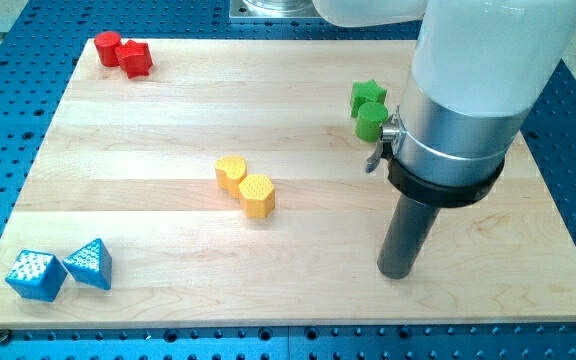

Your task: Place the green blocks to the right center of the board

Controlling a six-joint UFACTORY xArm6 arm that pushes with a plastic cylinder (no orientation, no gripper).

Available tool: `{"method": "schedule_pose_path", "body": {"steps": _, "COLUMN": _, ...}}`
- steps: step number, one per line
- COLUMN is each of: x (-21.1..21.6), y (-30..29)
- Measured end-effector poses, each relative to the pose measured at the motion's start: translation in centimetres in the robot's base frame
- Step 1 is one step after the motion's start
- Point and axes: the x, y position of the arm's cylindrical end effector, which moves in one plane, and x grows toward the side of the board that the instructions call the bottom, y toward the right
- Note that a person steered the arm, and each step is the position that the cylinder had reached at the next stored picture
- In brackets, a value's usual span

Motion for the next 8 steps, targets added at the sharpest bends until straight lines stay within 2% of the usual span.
{"method": "schedule_pose_path", "body": {"steps": 1, "x": -6.4, "y": -0.5}}
{"method": "schedule_pose_path", "body": {"steps": 3, "x": -20.0, "y": -6.7}}
{"method": "schedule_pose_path", "body": {"steps": 4, "x": -25.7, "y": -7.6}}
{"method": "schedule_pose_path", "body": {"steps": 5, "x": -28.1, "y": -2.0}}
{"method": "schedule_pose_path", "body": {"steps": 6, "x": -26.6, "y": 1.4}}
{"method": "schedule_pose_path", "body": {"steps": 8, "x": -21.4, "y": 4.0}}
